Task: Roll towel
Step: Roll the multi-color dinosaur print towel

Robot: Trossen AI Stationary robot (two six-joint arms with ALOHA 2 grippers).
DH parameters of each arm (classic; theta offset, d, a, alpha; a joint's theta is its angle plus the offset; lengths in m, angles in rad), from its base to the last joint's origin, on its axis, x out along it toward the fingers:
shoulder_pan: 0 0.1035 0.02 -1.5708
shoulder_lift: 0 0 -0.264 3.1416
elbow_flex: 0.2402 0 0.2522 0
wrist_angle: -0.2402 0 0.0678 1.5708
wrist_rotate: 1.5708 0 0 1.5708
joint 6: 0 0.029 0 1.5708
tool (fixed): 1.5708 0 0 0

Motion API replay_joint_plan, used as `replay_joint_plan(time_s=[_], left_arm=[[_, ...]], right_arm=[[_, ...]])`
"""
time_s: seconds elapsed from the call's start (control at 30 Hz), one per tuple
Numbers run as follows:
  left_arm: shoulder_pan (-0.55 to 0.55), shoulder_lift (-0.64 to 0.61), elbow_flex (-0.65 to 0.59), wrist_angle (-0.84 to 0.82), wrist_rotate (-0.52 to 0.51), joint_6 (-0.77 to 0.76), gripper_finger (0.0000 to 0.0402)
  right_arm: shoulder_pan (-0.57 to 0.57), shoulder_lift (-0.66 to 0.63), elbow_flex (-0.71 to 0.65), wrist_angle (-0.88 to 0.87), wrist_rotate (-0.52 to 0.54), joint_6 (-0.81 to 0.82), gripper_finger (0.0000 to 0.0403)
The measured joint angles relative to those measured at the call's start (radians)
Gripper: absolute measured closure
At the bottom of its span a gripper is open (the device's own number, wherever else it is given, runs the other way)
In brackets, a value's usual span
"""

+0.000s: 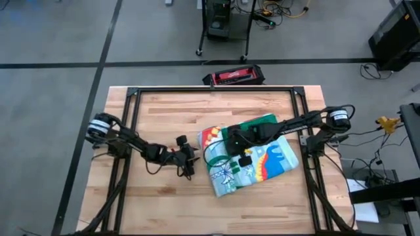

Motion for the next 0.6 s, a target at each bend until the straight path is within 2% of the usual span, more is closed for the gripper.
replay_joint_plan(time_s=[0.1, 0.23, 0.33, 0.43, 0.6], left_arm=[[-0.007, -0.093, 0.000, -0.039, -0.002, 0.010, 0.0229], [0.003, -0.192, 0.013, -0.034, 0.002, 0.134, 0.0225], [0.031, -0.218, 0.068, -0.054, 0.068, 0.236, 0.0223], [0.078, -0.182, 0.177, -0.165, 0.193, 0.307, 0.0224], [0.140, -0.097, 0.411, -0.506, 0.319, 0.467, 0.0217]], right_arm=[[0.017, -0.018, -0.001, -0.022, 0.001, 0.005, 0.0403], [0.041, -0.040, -0.002, -0.035, 0.002, 0.022, 0.0403], [0.053, -0.049, -0.007, -0.017, 0.001, 0.022, 0.0403], [0.060, -0.049, -0.015, -0.015, 0.002, 0.023, 0.0403], [0.071, -0.075, -0.016, -0.094, 0.001, 0.050, 0.0403]])
